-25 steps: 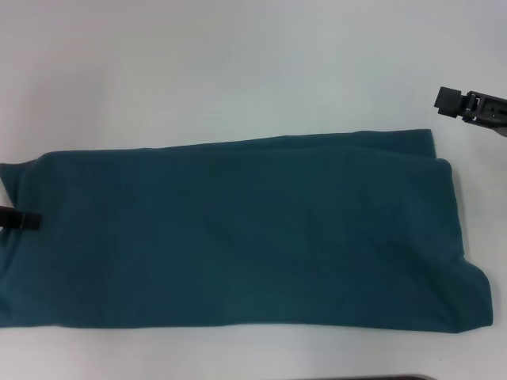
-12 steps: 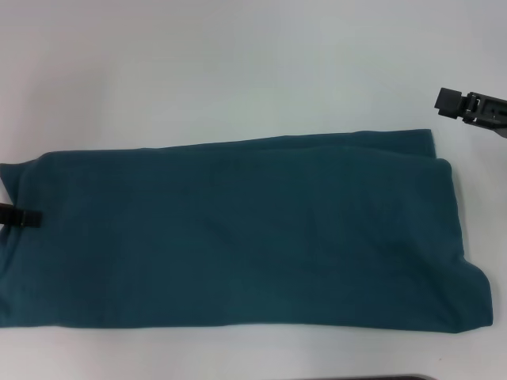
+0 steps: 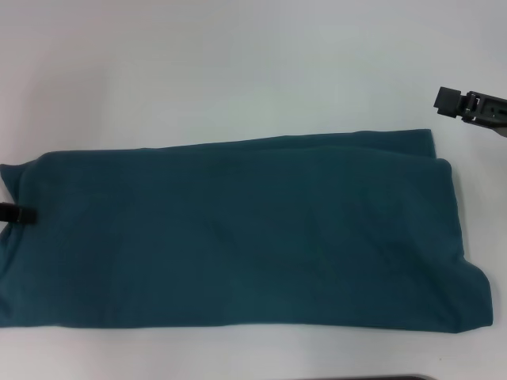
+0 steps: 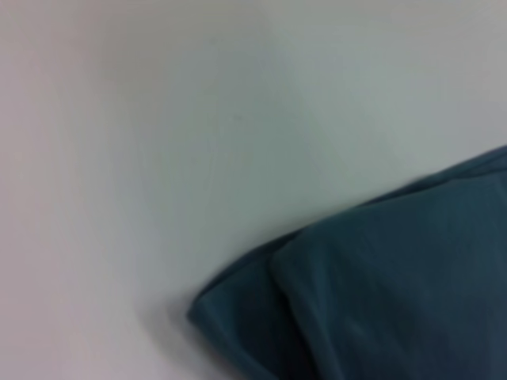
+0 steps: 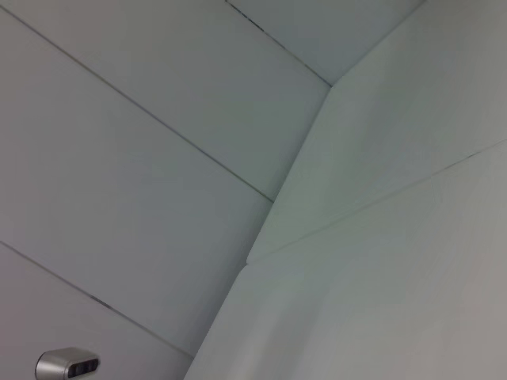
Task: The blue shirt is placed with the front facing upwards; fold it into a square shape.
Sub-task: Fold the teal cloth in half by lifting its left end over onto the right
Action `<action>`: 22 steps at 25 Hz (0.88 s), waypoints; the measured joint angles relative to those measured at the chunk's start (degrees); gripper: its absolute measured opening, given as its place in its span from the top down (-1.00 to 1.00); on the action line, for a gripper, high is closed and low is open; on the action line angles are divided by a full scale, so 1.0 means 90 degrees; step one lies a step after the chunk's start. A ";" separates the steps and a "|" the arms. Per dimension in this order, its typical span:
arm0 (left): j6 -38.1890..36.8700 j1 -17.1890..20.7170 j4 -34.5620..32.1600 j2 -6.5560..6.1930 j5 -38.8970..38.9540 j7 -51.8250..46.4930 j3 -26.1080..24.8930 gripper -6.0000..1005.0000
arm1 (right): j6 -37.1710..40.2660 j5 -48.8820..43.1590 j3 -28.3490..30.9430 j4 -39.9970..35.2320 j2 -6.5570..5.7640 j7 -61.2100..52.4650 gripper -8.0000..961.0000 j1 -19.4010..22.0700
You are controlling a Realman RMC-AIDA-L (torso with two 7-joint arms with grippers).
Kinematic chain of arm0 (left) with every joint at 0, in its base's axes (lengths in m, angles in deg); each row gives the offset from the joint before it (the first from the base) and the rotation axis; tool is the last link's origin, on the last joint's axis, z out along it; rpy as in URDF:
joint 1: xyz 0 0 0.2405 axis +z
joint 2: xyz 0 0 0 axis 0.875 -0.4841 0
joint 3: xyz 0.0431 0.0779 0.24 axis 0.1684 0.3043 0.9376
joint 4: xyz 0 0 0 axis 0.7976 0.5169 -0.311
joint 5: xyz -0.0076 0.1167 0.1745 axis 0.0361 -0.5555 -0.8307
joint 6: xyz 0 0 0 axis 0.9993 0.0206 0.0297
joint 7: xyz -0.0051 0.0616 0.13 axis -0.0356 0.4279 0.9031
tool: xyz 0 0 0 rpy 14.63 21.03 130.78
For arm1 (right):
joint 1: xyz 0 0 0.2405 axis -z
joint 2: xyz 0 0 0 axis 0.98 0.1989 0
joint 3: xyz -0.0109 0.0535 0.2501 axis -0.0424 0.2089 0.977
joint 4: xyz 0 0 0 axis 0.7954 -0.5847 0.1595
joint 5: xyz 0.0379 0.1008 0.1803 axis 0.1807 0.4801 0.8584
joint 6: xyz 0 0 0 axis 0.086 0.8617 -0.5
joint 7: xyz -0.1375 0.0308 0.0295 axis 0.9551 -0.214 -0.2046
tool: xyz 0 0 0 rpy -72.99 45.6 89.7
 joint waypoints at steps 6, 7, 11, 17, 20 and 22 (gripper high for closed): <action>0.0197 0.0009 0.0151 0.0050 -0.0005 -0.0281 0.0037 0.29 | 0.0015 0.0002 0.0000 -0.0003 0.0000 0.0000 -0.34 0.0005; 0.0204 0.0014 0.0200 0.0070 -0.0006 -0.0306 0.0048 0.30 | 0.0016 0.0005 0.0000 -0.0006 0.0000 0.0000 -0.34 0.0005; 0.0230 0.0047 0.0328 0.0171 -0.0018 -0.0319 0.0164 0.37 | 0.0017 0.0010 0.0000 -0.0016 0.0000 0.0000 -0.34 -0.0002; 0.0277 0.0055 0.0328 0.0203 -0.0036 -0.0316 0.0229 0.78 | 0.0017 0.0008 0.0000 -0.0021 0.0000 0.0000 -0.33 -0.0009; 0.0267 0.0060 0.0332 0.0205 -0.0054 -0.0318 0.0231 0.85 | 0.0017 0.0006 0.0000 -0.0020 0.0000 0.0000 -0.32 -0.0010; 0.0259 0.0058 0.0351 0.0205 -0.0082 -0.0366 0.0233 0.89 | 0.0017 0.0004 0.0000 -0.0019 0.0000 0.0000 -0.32 -0.0010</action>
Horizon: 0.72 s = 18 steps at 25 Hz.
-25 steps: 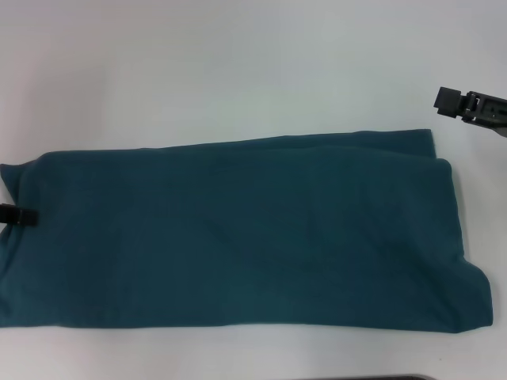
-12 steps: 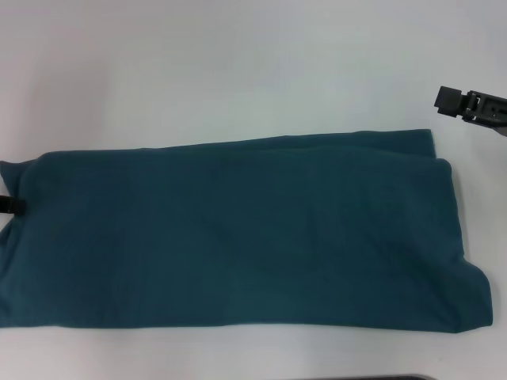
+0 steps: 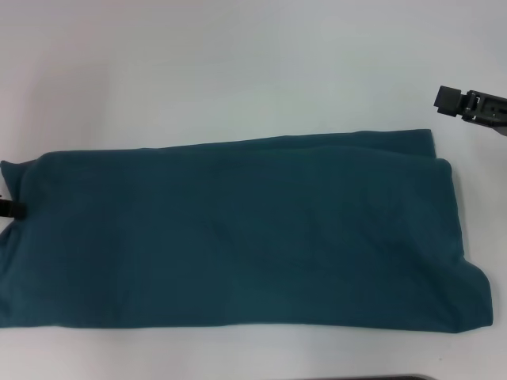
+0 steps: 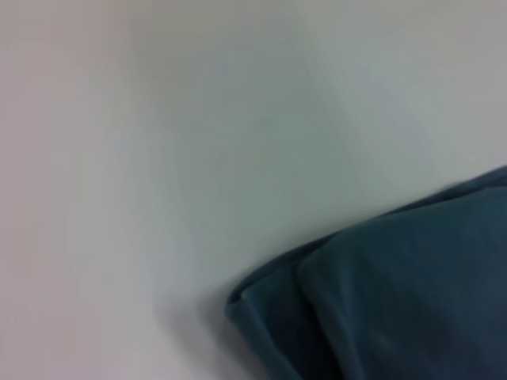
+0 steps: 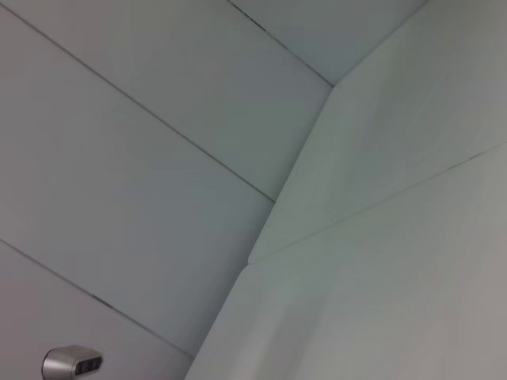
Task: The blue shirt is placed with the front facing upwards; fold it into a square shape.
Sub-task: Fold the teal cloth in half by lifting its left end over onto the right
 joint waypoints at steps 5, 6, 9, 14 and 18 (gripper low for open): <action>0.0028 0.0001 0.0098 0.0004 -0.0025 -0.0229 0.0001 0.88 | 0.0003 -0.0004 0.0000 -0.0009 0.0000 0.0000 -0.31 0.0000; 0.0024 0.0002 0.0107 0.0004 -0.0033 -0.0257 -0.0002 0.87 | 0.0004 -0.0004 0.0000 -0.0009 0.0000 0.0000 -0.31 0.0001; -0.0037 0.0001 0.0122 -0.0013 -0.0056 -0.0324 -0.0009 0.85 | 0.0006 -0.0005 0.0000 -0.0011 0.0000 0.0000 -0.30 0.0007; -0.0260 -0.0004 0.0154 -0.0054 -0.0075 -0.0343 -0.0001 0.76 | 0.0009 -0.0005 0.0000 -0.0009 -0.0023 0.0000 -0.28 0.0020; -0.0330 0.0013 0.0249 -0.0058 -0.0084 -0.0351 0.0001 0.62 | 0.0009 -0.0005 0.0000 0.0012 -0.0053 0.0000 -0.27 0.0021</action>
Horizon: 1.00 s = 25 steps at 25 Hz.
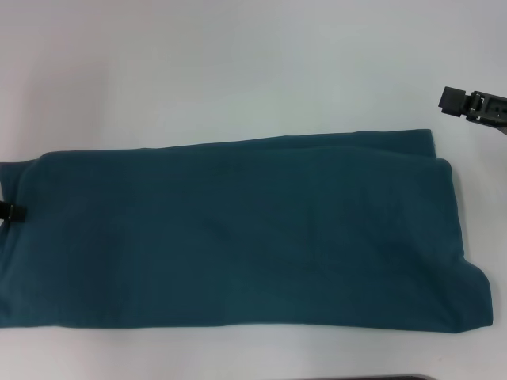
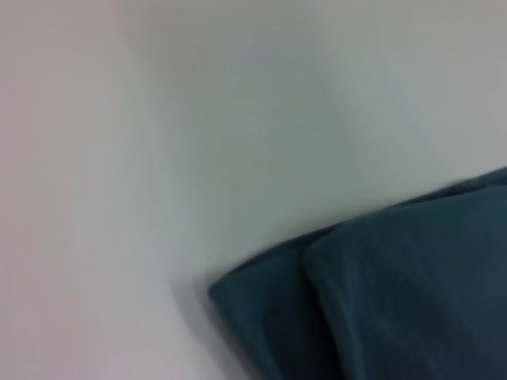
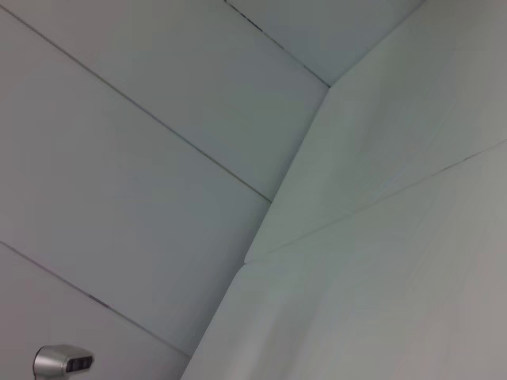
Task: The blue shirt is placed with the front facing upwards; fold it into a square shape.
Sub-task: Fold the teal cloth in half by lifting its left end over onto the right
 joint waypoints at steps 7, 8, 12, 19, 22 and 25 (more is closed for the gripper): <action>-0.0161 0.0024 0.0117 -0.0019 -0.0086 -0.0019 0.0003 0.32 | 0.0000 0.0001 0.0000 0.0012 -0.0005 0.0000 -0.27 -0.0015; -0.0159 0.0025 0.0120 -0.0019 -0.0121 -0.0019 0.0002 0.23 | 0.0000 0.0003 0.0000 0.0013 -0.0005 0.0000 -0.27 -0.0016; -0.0130 0.0027 0.0147 -0.0020 -0.0155 -0.0021 -0.0019 -0.04 | 0.0000 0.0009 0.0000 0.0014 -0.0006 0.0000 -0.27 -0.0019; -0.0151 0.0039 0.0171 -0.0015 -0.0181 -0.0024 0.0003 -0.04 | 0.0000 0.0011 0.0000 0.0014 -0.0006 0.0000 -0.27 -0.0019; -0.0196 0.0044 0.0177 -0.0003 -0.0181 -0.0017 0.0003 -0.03 | 0.0000 0.0011 0.0000 0.0010 -0.0011 0.0000 -0.27 -0.0016; -0.0226 0.0039 0.0161 0.0008 -0.0185 -0.0011 0.0009 -0.03 | 0.0000 0.0011 0.0000 0.0006 -0.0018 0.0000 -0.27 -0.0022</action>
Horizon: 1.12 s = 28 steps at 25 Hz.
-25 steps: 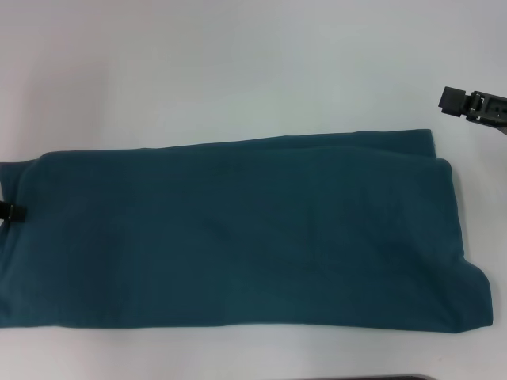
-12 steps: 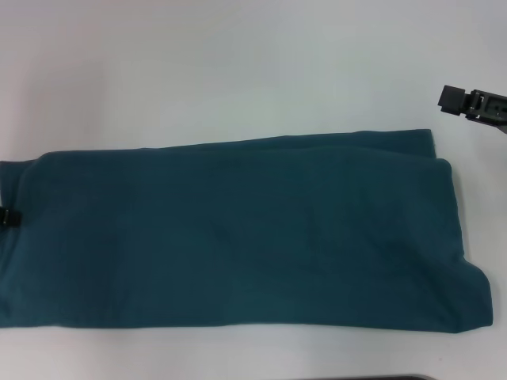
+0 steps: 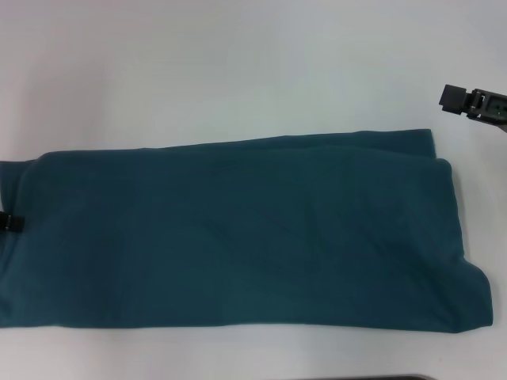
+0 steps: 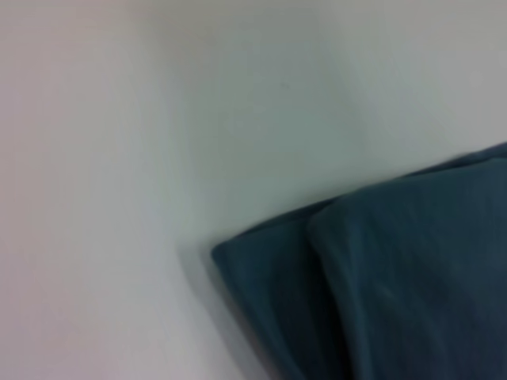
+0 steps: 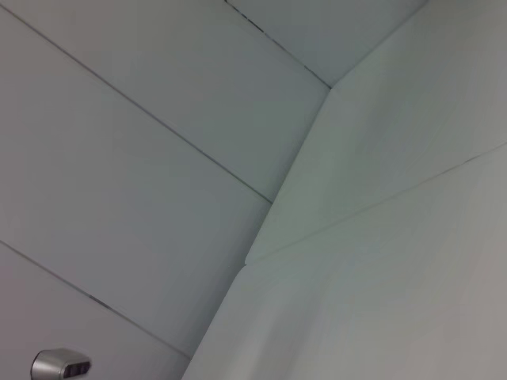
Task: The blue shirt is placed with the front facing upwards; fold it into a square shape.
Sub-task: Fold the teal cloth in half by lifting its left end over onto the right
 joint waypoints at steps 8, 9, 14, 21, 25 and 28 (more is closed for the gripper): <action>-0.0010 -0.0041 -0.0031 0.0057 -0.0005 0.0026 0.0083 -0.01 | 0.0000 0.0000 0.0000 -0.0005 0.0002 0.0000 -0.27 -0.0001; -0.0010 -0.0045 -0.0033 0.0061 -0.0004 0.0026 0.0101 -0.01 | 0.0000 0.0000 0.0000 -0.0005 0.0003 0.0000 -0.27 0.0000; -0.0016 -0.0056 -0.0036 0.0080 -0.0003 0.0016 0.0171 -0.01 | -0.0006 0.0000 0.0000 0.0000 0.0003 0.0000 -0.27 0.0006; 0.0081 -0.0067 0.0005 0.0109 0.0000 -0.0005 0.0257 -0.01 | -0.0005 0.0000 0.0000 0.0007 0.0003 0.0000 -0.27 0.0001; 0.0107 -0.0080 0.0008 0.0111 0.0000 -0.0011 0.0265 -0.01 | -0.0004 0.0000 0.0000 0.0005 0.0003 0.0000 -0.27 0.0002; 0.0109 -0.0089 0.0008 0.0128 0.0000 -0.0021 0.0265 0.01 | -0.0002 0.0000 0.0000 0.0006 0.0003 0.0000 -0.27 0.0002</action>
